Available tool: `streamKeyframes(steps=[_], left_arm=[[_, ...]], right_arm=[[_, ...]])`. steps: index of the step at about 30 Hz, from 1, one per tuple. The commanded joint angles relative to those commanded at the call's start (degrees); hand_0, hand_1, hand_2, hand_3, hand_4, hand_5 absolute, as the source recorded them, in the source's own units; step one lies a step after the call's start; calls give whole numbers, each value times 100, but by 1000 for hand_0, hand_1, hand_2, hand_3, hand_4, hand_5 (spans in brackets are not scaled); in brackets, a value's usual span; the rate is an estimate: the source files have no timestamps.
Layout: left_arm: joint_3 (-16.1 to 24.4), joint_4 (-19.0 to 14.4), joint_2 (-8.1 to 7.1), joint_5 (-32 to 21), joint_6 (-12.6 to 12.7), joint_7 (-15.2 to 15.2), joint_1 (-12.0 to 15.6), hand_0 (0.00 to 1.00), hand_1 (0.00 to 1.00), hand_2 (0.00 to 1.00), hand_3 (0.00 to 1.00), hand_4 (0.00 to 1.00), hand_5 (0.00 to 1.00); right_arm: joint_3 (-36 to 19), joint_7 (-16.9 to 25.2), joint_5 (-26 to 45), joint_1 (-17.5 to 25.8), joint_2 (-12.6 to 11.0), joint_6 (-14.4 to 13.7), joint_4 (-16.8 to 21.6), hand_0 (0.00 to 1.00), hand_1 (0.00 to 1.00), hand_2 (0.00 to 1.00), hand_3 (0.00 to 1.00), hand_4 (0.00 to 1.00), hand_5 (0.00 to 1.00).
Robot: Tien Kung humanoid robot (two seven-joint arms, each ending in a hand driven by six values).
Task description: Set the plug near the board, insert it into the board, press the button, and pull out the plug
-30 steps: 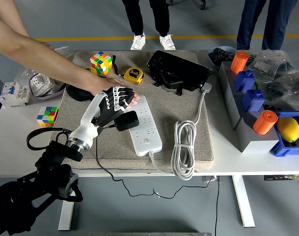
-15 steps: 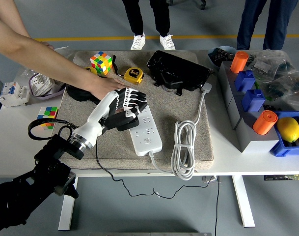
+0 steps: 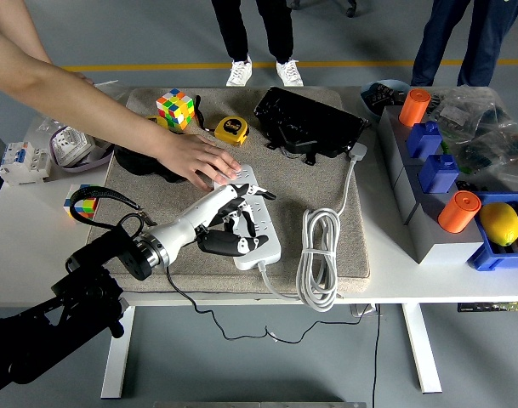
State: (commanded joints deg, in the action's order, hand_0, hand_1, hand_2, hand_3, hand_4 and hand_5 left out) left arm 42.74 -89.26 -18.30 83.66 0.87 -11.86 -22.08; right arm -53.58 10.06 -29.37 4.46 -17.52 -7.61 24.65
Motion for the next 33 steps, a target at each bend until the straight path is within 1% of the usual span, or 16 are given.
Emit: streamKeyframes(steps=[3, 4, 7, 9, 15, 16, 20, 22, 27, 33], left_arm=[[-74, -35, -20, 38, -328, -366, -51, 91, 64, 124, 862, 642, 2], [-99, -52, -25, 78, -447, -491, -71, 60, 64, 124, 881, 682, 2], [-145, -85, -26, 227, -651, -738, -104, 60, 64, 124, 881, 682, 2], [-172, -92, -23, 345, -730, -837, -119, 60, 64, 124, 881, 682, 2], [-248, -40, -18, 482, -820, -941, -138, 56, 65, 124, 879, 688, 2], [-263, -32, -18, 495, -823, -954, -144, 56, 65, 123, 871, 675, 2], [-315, 26, 2, 575, -825, -987, -167, 56, 65, 123, 871, 675, 2], [-355, 105, 28, 639, -843, -1027, -192, 54, 63, 121, 870, 662, 2], [-468, 261, 32, 728, -853, -1067, -264, 54, 63, 121, 870, 662, 2], [-469, 344, 42, 780, -835, -1080, -275, 53, 64, 123, 869, 671, 2]], right_arm=[[1, 0, -2, 2, -5, 3, 0, 605, 613, 568, 543, 710, 232], [3, 0, 0, 3, -6, 3, -1, 605, 612, 568, 543, 711, 233], [7, -1, -1, 4, -5, 7, -1, 605, 612, 568, 543, 711, 233], [8, -1, -2, 6, -4, 9, 0, 605, 612, 568, 543, 711, 233], [7, 3, -1, 6, -2, 11, -5, 606, 613, 568, 543, 711, 232], [3, 3, -2, 7, 0, 13, -5, 606, 614, 568, 543, 711, 232], [-3, 6, 0, 8, 0, 13, -5, 606, 614, 568, 543, 711, 232], [-5, 6, -5, 8, -3, 15, -1, 606, 613, 568, 543, 710, 231], [-7, 9, -11, 5, -8, 17, 9, 606, 613, 568, 543, 710, 231], [4, 11, -12, 13, -10, 19, 13, 607, 612, 567, 542, 711, 229]])
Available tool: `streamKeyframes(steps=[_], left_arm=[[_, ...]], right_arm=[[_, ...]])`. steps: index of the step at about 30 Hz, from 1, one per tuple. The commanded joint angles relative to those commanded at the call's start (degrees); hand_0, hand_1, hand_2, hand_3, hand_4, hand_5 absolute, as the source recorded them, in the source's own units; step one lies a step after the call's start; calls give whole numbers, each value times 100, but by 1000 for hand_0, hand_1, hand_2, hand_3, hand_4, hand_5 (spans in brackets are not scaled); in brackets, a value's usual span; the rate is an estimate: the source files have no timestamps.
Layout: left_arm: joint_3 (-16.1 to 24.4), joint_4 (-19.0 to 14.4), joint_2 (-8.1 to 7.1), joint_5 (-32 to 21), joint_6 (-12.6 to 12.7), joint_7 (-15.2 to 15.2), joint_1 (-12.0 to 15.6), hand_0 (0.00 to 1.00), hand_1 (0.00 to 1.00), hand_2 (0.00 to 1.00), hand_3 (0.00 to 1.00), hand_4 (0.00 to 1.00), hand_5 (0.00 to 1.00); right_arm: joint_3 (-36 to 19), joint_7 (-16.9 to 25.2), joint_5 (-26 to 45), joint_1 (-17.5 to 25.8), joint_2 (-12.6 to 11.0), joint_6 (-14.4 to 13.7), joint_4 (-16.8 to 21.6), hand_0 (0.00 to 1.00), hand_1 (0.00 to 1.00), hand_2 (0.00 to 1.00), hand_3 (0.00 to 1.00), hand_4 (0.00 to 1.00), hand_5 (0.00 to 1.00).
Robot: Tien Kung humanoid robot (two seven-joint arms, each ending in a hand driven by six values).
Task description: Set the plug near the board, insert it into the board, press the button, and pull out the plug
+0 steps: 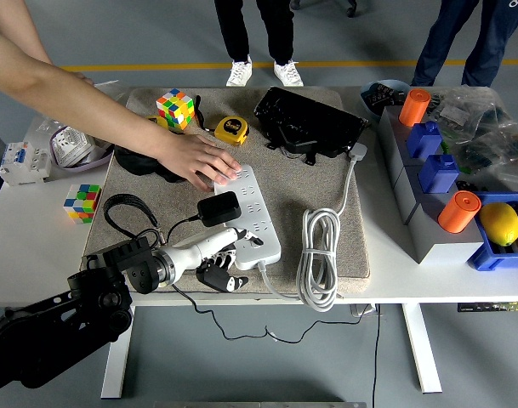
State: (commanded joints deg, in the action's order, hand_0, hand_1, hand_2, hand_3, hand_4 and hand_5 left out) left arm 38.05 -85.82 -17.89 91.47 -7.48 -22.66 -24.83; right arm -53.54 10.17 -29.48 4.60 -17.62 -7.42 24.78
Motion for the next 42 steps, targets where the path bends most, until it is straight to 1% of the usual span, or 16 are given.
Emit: streamKeyframes(steps=[13, 25, 34, 42], left_arm=[[-52, 79, -9, 11, -38, -58, -55, 53, 68, 126, 865, 680, 2], [-91, 53, -21, 83, -111, -181, -86, 53, 66, 125, 852, 673, 2], [-194, 49, -35, 184, -181, -297, -146, 53, 69, 127, 849, 684, 2], [-173, -12, -29, 207, -172, -281, -143, 52, 68, 126, 845, 680, 2]], right_arm=[[-32, 8, -27, -5, -14, -4, 25, 606, 611, 566, 541, 708, 226], [-42, 10, -35, -2, -11, -5, 29, 606, 613, 566, 542, 708, 221], [-63, 10, -37, -6, -5, -5, 29, 606, 612, 566, 541, 707, 221], [-60, 14, -37, -3, -4, -4, 31, 606, 613, 566, 542, 708, 221]])
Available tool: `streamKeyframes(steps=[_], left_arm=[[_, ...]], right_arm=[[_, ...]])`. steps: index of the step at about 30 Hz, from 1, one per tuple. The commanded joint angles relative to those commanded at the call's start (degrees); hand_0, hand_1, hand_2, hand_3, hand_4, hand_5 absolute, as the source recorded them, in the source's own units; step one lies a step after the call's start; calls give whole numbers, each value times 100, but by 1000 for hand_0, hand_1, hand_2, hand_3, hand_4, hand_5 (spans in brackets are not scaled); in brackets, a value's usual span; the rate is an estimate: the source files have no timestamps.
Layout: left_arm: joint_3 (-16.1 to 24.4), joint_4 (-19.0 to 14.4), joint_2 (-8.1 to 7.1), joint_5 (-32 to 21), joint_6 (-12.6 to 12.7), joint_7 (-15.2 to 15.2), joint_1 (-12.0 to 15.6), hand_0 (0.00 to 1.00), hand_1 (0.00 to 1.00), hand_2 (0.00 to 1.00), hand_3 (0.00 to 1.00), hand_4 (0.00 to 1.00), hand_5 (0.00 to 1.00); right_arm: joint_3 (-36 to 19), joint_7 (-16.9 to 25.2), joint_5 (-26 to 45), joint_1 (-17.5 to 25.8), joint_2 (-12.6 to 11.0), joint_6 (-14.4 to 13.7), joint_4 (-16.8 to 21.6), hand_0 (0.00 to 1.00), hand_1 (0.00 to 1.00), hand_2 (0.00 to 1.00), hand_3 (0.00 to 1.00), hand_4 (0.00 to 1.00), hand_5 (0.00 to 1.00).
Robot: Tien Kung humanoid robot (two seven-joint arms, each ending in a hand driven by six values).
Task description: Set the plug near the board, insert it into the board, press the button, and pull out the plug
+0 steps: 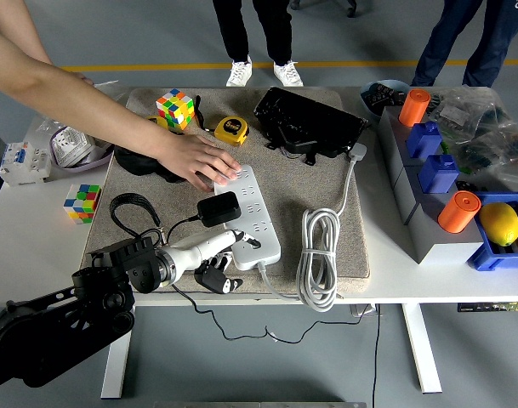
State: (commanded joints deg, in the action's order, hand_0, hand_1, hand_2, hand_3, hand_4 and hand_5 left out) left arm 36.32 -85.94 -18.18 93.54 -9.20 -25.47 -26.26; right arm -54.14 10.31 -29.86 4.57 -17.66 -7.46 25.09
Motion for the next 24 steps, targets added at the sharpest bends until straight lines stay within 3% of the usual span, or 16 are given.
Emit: streamKeyframes(steps=[6, 12, 13, 18, 19, 22, 24], left_arm=[[126, -112, -19, -129, 79, 173, 10, 52, 69, 126, 841, 681, 2], [280, -53, -7, -543, 327, 606, 84, 53, 68, 126, 841, 682, 2], [290, -36, -4, -607, 379, 680, 96, 64, 81, 146, 837, 745, 2], [346, 112, 53, -1166, 1012, 1490, 216, 64, 81, 146, 837, 745, 2], [346, 151, 73, -1319, 1183, 1696, 243, 174, 163, 311, 672, 813, 197], [377, 256, 136, -1795, 1647, 2233, 315, 174, 163, 311, 672, 813, 197], [422, 316, 182, -1965, 1823, 2458, 359, 174, 163, 311, 672, 813, 197]], right_arm=[[3, -1, -1, 0, 1, 2, -4, 605, 612, 566, 542, 707, 220], [-10, -2, 1, -6, 14, 5, -6, 604, 613, 566, 542, 707, 220], [-10, -2, 1, -7, 15, 6, -6, 607, 613, 565, 542, 706, 219], [1, -3, 8, -10, 26, 7, -14, 607, 613, 565, 542, 706, 219], [0, -4, 7, -10, 28, 7, -13, 606, 613, 565, 541, 706, 218], [2, -2, 9, -10, 30, 7, -14, 606, 613, 565, 541, 706, 218], [7, -1, 11, -8, 30, 8, -14, 606, 613, 565, 541, 706, 218]])
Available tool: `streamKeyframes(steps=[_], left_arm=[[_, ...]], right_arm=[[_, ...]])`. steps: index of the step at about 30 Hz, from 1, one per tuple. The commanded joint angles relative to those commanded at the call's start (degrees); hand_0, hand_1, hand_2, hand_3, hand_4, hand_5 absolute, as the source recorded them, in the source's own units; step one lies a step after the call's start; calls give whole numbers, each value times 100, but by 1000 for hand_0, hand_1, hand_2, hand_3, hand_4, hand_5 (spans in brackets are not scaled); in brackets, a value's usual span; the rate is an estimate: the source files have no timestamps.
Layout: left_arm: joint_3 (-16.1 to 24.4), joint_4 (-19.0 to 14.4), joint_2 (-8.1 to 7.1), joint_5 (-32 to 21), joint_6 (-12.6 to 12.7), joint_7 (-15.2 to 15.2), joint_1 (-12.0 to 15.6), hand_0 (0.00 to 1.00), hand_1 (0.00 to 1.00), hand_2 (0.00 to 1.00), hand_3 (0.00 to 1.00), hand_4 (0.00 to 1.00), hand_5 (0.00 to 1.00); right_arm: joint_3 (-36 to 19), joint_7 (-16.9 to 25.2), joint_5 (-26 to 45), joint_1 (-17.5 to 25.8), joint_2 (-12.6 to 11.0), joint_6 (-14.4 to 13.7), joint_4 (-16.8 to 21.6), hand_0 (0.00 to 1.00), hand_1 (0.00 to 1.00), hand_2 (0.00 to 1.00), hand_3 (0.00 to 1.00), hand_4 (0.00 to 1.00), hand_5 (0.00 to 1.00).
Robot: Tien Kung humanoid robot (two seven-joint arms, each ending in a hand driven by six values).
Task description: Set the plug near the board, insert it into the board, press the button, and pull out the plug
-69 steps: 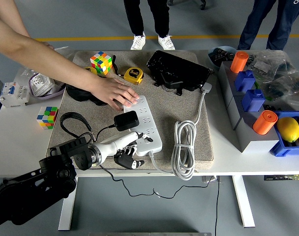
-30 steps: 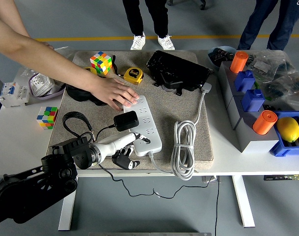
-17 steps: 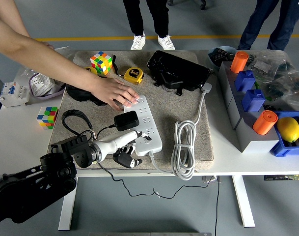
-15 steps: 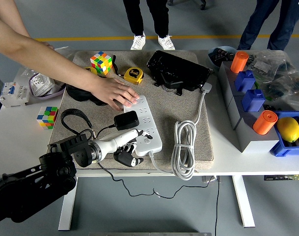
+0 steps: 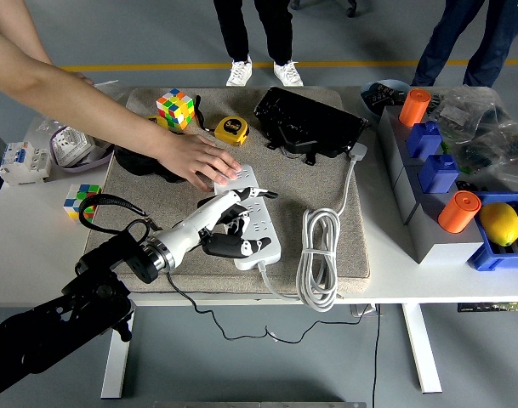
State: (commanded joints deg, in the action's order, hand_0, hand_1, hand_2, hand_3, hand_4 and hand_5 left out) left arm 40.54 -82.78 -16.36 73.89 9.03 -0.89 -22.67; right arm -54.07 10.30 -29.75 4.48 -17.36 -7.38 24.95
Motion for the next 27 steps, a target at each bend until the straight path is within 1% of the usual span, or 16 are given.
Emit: streamKeyframes(steps=[1, 3, 6, 7, 10, 12, 13, 15, 18, 19, 21, 24, 25, 27], left_arm=[[20, 30, 22, -58, 60, 80, 17, 264, 415, 494, 628, 848, 347], [61, 123, 79, -166, 209, 266, 30, 264, 415, 494, 628, 848, 347], [55, 230, 117, -164, 371, 452, 10, 264, 415, 494, 628, 848, 347], [53, 278, 126, -133, 440, 507, 0, 534, 625, 628, 642, 896, 506], [48, 388, 145, -50, 615, 665, -8, 534, 625, 628, 642, 896, 506], [63, 454, 165, 200, 718, 727, 7, 534, 625, 628, 642, 896, 506], [73, 482, 177, 342, 770, 757, 15, 796, 804, 801, 766, 998, 606], [81, 518, 203, 635, 847, 716, 19, 796, 804, 801, 766, 998, 606], [61, 538, 233, 1333, 1050, 577, -5, 796, 804, 801, 766, 998, 606], [44, 546, 246, 1556, 1119, 481, -25, 800, 793, 806, 777, 998, 510], [14, 579, 274, 2078, 1197, 289, -56, 800, 793, 806, 777, 998, 510], [-24, 675, 322, 2731, 1232, -61, -125, 800, 793, 806, 777, 998, 510], [-34, 706, 337, 2946, 1237, -171, -148, 782, 755, 803, 777, 998, 477], [-58, 808, 372, 3450, 1245, -386, -211, 782, 755, 803, 777, 998, 477]], right_arm=[[3, 0, -1, 1, 0, 0, 1, 606, 613, 566, 542, 706, 219], [6, 0, 1, -5, -1, 1, 3, 606, 613, 566, 542, 706, 219], [16, 0, 6, -6, 0, 2, 2, 606, 613, 566, 542, 706, 219], [18, 1, 7, -8, -3, 2, 3, 605, 613, 565, 542, 707, 220], [29, 2, 8, -13, -13, 3, 5, 605, 613, 565, 542, 707, 220], [41, 3, 14, -14, -18, 4, 4, 605, 613, 565, 542, 707, 220], [50, 3, 16, -14, -21, 5, 4, 606, 613, 566, 543, 708, 219], [59, 4, 17, -15, -26, 5, 5, 606, 613, 566, 543, 708, 219], [71, 4, 22, -17, -35, 7, 6, 606, 613, 566, 543, 708, 219], [75, 5, 22, -18, -39, 7, 9, 607, 614, 565, 542, 708, 220], [87, 5, 26, -18, -46, 8, 8, 607, 614, 565, 542, 708, 220], [99, 5, 26, -23, -59, 8, 15, 607, 614, 565, 542, 708, 220], [100, 5, 28, -25, -59, 9, 14, 606, 613, 565, 542, 707, 220], [97, 7, 31, -24, -63, 7, 16, 606, 613, 565, 542, 707, 220]])
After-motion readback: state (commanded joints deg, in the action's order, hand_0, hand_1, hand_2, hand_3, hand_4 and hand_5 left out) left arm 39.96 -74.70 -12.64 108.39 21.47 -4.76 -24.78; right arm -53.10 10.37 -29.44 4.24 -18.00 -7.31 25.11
